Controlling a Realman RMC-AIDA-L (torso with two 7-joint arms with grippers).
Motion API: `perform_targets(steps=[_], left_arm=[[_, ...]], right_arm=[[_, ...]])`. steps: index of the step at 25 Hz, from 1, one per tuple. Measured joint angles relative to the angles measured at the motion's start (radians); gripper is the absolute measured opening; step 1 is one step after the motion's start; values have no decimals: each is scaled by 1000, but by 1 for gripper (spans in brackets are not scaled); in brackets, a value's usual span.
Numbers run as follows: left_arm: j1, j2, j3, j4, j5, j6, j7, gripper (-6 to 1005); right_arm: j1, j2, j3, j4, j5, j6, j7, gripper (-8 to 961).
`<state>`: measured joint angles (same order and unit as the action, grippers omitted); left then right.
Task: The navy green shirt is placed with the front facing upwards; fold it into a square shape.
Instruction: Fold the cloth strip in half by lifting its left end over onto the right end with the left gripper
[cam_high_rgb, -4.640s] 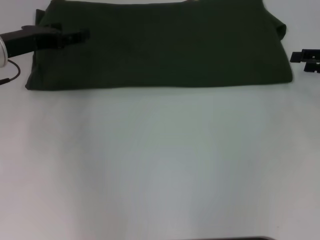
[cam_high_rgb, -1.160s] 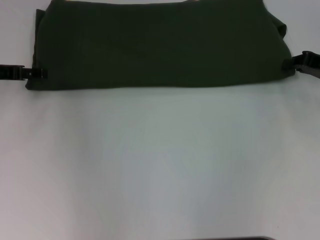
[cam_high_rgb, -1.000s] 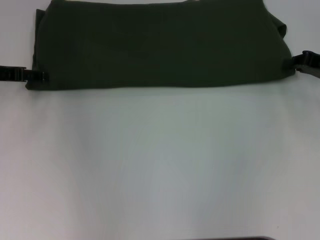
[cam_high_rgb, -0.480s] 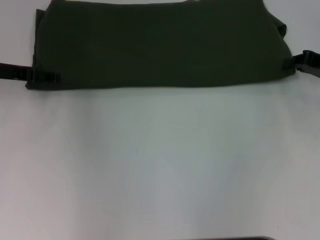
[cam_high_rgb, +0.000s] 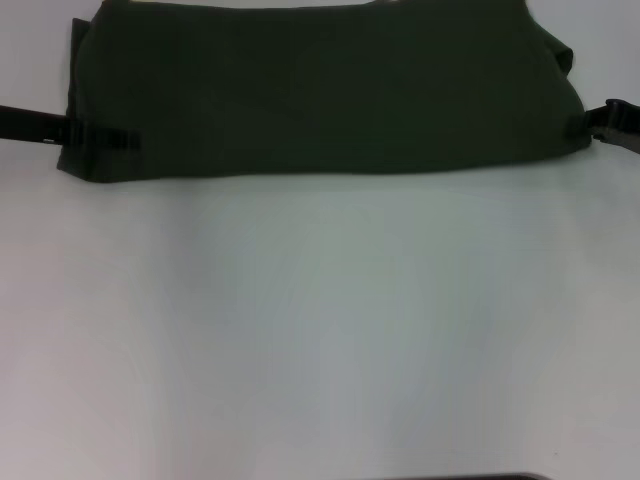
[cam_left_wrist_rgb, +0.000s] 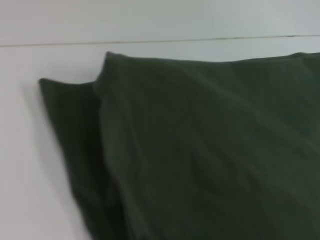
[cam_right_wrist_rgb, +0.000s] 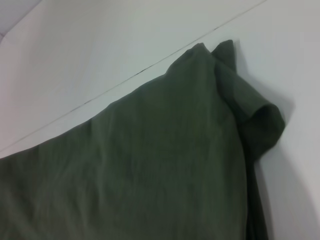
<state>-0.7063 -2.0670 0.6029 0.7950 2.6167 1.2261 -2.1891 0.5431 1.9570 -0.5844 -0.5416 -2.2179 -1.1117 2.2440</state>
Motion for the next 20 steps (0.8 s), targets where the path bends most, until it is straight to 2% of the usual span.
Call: perform_targets(steps=[9,20], left_arm=[[1,2,0,23,-59,54,24,908],[38,-4,1,34,-36,-59,21,908]], right_arm=[[0,0,0,0,1,2,0,14],[0,2,0,0,2,2,2,15]])
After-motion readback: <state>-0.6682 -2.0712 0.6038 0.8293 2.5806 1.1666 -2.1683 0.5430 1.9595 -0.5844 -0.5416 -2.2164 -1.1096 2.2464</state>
